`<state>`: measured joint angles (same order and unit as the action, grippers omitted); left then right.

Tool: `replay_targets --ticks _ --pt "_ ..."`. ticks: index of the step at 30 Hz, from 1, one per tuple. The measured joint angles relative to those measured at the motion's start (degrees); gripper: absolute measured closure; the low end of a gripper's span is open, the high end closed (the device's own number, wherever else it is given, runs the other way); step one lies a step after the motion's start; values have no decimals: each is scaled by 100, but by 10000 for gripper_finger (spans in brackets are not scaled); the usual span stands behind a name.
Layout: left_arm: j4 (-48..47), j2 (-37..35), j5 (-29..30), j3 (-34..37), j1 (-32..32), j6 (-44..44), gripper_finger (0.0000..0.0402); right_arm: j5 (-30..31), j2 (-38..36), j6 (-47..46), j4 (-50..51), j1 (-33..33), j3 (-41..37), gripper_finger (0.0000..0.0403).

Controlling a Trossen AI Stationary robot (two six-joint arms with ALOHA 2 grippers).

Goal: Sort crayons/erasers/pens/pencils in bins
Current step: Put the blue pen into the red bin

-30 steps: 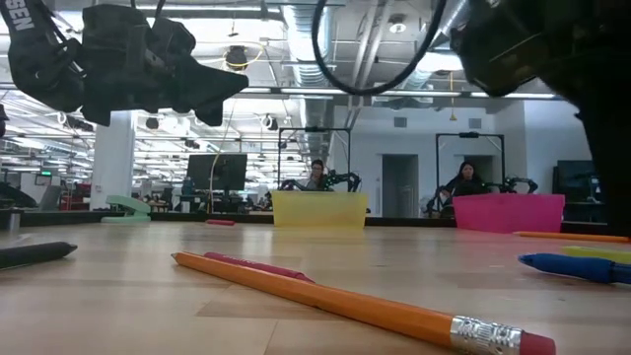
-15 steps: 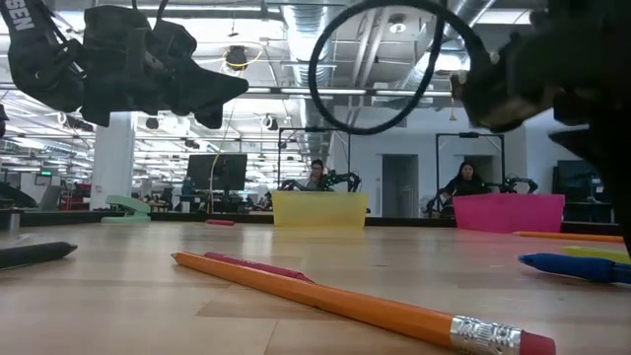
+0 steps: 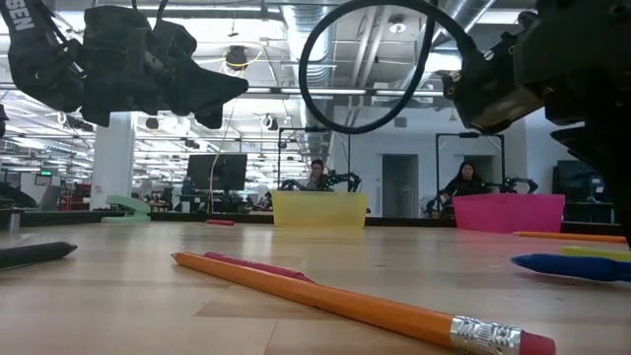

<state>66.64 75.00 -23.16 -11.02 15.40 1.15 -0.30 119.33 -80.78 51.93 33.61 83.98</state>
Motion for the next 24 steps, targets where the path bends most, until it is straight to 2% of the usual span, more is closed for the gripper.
replay_targets --ticks 5,14,19,24 --pt "-6 0 0 -1 0 2 401 150 -198 44 -36 -56 -14 375" --pt "-8 0 0 -1 2 0 401 827 -1203 551 351 -402 -3 379" --pt "-10 0 0 1 2 -2 401 1068 -1907 1015 1050 -1011 -1 373" --pt "-2 0 0 -1 2 -41 401 1249 -2568 1823 1917 -2039 2 376"
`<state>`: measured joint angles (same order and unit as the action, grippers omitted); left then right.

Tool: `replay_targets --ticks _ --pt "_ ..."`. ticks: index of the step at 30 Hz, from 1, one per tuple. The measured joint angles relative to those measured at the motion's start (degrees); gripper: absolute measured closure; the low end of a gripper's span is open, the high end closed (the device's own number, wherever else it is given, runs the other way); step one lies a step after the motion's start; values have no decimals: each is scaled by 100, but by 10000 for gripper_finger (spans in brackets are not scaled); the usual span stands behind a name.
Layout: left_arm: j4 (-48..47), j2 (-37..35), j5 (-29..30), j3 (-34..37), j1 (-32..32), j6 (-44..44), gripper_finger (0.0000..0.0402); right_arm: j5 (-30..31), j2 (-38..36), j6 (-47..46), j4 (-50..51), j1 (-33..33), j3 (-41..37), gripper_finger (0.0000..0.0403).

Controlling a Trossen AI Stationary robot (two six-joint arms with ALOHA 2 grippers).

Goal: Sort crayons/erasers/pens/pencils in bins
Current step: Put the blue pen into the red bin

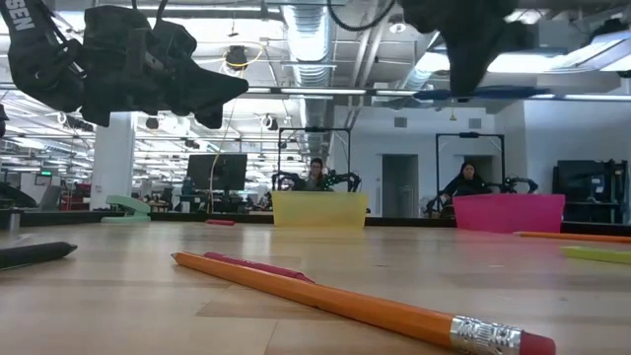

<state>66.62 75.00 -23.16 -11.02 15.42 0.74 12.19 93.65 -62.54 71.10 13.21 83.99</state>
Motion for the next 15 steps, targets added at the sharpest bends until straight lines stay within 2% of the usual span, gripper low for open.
replay_targets --ticks 6,15 --pt "1 0 50 1 0 -25 401 323 -489 1316 929 -1608 3 375" --pt "-58 0 66 1 0 -26 401 330 -697 3306 820 -4161 -187 376"
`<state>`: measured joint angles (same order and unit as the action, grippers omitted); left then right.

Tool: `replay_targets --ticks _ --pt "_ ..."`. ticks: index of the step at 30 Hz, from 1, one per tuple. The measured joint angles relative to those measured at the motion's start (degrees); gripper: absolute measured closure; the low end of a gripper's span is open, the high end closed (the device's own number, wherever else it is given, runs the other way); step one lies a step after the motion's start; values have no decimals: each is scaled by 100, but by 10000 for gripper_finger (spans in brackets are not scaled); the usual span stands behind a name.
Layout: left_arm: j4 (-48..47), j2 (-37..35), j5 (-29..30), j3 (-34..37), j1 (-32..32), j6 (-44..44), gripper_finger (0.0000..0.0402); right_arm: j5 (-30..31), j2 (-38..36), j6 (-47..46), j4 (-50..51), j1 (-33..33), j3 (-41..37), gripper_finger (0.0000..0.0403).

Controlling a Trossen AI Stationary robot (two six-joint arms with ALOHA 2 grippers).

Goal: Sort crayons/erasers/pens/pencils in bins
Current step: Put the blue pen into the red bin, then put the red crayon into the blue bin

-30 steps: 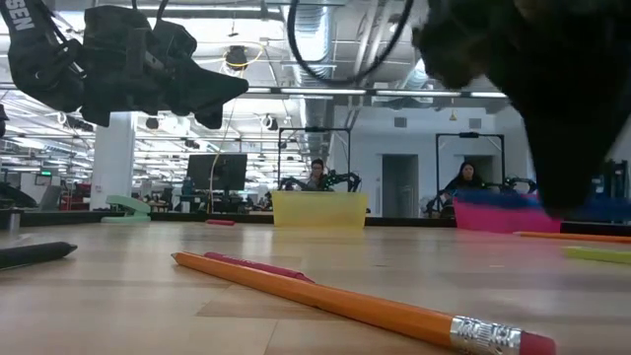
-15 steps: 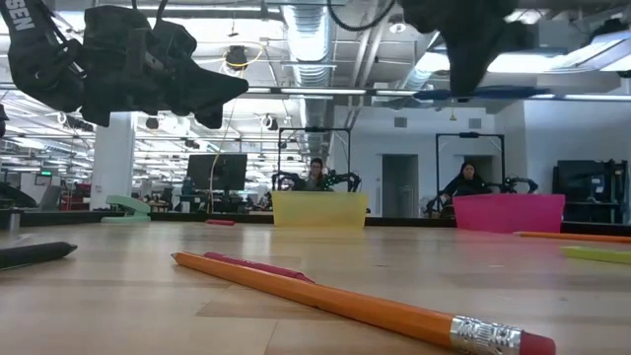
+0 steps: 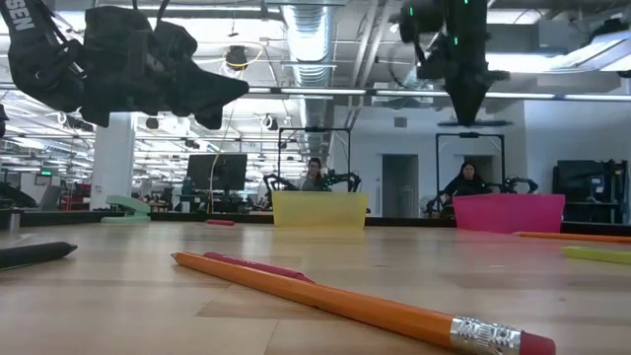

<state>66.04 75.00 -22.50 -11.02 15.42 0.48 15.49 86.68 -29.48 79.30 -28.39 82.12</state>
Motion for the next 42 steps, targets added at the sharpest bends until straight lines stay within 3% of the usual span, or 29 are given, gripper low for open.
replay_targets --ticks 8,15,32,42 --pt "-161 0 69 0 0 3 401 -332 -30 1061 -1313 -1838 -1300 377" --pt "-155 0 98 1 0 6 401 -483 143 1483 -2540 -2757 -1972 376" --pt "-166 0 134 -27 0 8 401 -667 1396 1773 -3162 -3059 -2065 368" --pt "-166 0 218 -36 0 -10 401 -639 1117 1767 -3123 -3063 -2061 275"
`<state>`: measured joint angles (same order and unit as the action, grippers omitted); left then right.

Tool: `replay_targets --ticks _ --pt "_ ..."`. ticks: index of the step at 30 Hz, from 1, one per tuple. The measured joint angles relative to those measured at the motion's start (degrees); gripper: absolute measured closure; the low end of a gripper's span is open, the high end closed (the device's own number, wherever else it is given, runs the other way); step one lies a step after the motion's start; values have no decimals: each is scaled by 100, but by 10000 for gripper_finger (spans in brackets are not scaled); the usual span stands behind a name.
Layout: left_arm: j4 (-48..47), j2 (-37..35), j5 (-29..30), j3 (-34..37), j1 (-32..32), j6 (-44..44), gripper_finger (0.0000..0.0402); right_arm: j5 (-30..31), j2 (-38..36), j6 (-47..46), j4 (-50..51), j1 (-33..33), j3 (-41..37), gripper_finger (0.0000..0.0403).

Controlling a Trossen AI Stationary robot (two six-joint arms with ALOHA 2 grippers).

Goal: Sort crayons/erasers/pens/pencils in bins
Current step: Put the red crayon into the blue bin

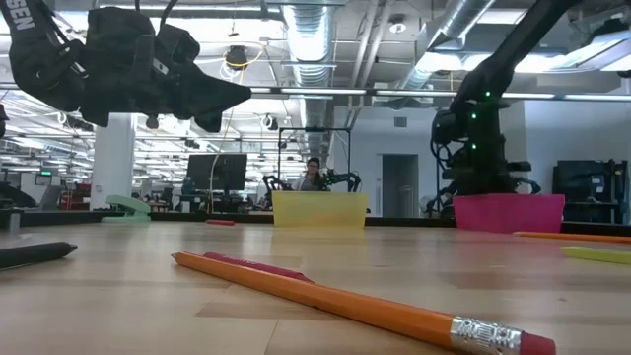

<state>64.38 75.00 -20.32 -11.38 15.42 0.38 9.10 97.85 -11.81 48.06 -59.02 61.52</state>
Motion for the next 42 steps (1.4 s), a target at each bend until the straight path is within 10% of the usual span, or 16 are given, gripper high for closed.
replay_targets --ticks 8,19,24,34,42 --pt "-196 0 78 0 -2 184 401 155 -842 465 326 327 0 235" --pt "-798 -42 373 -77 102 756 401 284 -2832 618 -1449 2027 -967 385" --pt "-2272 -299 212 -492 199 553 401 315 -3475 -20 -2726 3193 -1806 389" --pt "-5475 -369 652 -1547 -830 -393 401 1244 -3050 -188 -4409 5439 -2238 395" --pt "-4639 -369 1939 -1241 -2257 183 401 1238 -2055 -839 -5444 6803 -2196 398"
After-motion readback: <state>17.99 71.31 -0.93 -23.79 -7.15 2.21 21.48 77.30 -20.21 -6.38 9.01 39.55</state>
